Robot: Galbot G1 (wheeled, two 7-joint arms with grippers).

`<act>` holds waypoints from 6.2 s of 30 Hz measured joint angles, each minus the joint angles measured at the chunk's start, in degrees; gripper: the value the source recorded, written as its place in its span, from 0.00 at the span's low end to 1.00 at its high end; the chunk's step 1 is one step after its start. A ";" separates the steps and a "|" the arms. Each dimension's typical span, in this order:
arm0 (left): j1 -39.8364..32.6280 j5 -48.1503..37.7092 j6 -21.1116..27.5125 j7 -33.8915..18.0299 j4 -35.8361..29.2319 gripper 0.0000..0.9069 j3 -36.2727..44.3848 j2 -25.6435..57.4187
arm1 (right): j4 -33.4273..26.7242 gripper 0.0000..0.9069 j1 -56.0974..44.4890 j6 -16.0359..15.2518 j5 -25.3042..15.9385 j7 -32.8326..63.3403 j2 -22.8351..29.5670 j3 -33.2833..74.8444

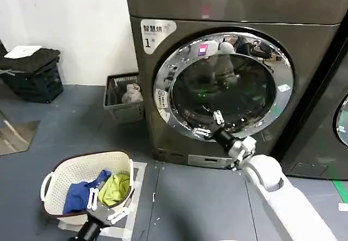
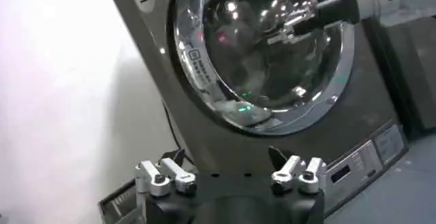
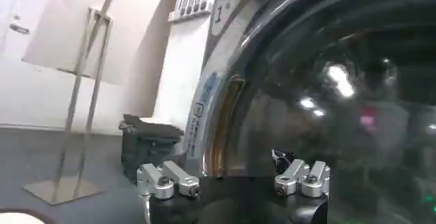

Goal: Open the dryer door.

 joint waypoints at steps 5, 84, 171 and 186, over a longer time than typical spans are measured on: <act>-0.01 -0.07 0.04 0.01 -0.15 1.00 -0.16 -0.20 | -1.95 1.00 3.14 -0.07 0.34 0.01 0.91 -2.20; 0.57 -0.74 0.28 0.14 -1.01 1.00 -2.14 -1.60 | -13.48 1.00 13.29 12.16 13.98 -37.03 -1.64 -8.82; -60.53 -16.09 0.64 3.81 27.49 1.00 36.94 27.62 | 6.49 1.00 -51.43 16.54 22.25 -49.21 -15.70 61.43; -70.85 -17.27 -2.35 3.73 34.68 1.00 49.25 23.67 | 7.67 1.00 -62.57 20.70 10.12 -23.10 -2.41 80.09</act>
